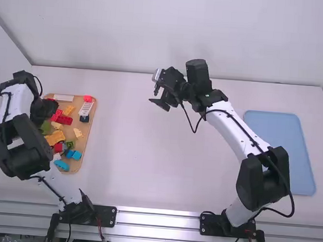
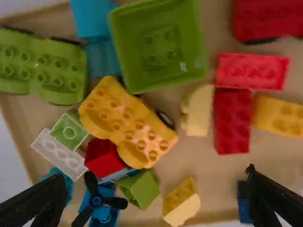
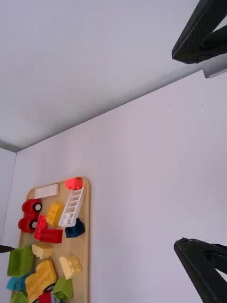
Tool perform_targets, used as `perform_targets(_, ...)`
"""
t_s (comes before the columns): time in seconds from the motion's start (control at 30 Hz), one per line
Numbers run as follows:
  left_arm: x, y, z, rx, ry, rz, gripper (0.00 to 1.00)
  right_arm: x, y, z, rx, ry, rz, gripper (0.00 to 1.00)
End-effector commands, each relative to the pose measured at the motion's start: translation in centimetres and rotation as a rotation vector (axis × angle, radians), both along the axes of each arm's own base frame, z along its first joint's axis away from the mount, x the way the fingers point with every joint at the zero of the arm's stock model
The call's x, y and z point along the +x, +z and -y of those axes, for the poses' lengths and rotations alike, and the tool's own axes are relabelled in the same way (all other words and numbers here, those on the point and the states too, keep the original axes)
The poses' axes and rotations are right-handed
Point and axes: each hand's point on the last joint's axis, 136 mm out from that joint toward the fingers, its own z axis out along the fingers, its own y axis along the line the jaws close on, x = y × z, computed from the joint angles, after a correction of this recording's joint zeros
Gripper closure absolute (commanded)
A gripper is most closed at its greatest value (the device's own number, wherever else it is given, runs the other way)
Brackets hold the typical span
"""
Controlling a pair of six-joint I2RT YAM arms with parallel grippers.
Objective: Assemble lego blocks to make yellow taxi
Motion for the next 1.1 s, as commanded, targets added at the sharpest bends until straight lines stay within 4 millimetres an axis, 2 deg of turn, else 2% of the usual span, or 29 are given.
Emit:
perform_targets(0.0,-1.6,-0.8,-0.4,0.026,0.167,-0.015,0.01,0.1,0.5,0.1,-0.001,-0.019,0.009,0.01)
perform_targets(0.17,-1.1,-1.9,0.0,-0.008,-0.010,-0.016,0.01,0.5,0.4,0.4,-0.013,-0.039,0.019,0.02)
perform_targets(0.33,-2.0,-2.4,-0.2,-0.043,0.022,-0.020,0.01,0.4,0.3,0.4,-0.016,-0.041,0.014,0.01)
perform_targets(0.57,-3.1,-4.0,-0.4,-0.138,0.038,-0.076,0.01,0.6,0.2,0.6,-0.016,-0.045,0.012,0.02)
perform_targets(0.77,-2.1,-4.3,-0.3,-0.129,0.076,-0.039,0.01,0.5,0.3,0.6,-0.013,-0.042,0.014,0.01)
perform_targets(0.87,-0.6,-4.4,0.4,-0.190,0.070,0.041,0.04,0.6,0.3,0.6,-0.016,-0.046,0.014,0.01)
perform_targets(0.93,-0.4,-4.6,1.0,-0.224,0.058,0.060,0.02,0.6,0.2,0.6,-0.016,-0.045,0.012,0.01)
perform_targets(1.07,-1.8,-5.3,0.3,-0.170,0.154,0.007,0.18,0.6,0.3,0.6,-0.015,-0.045,0.014,0.01)
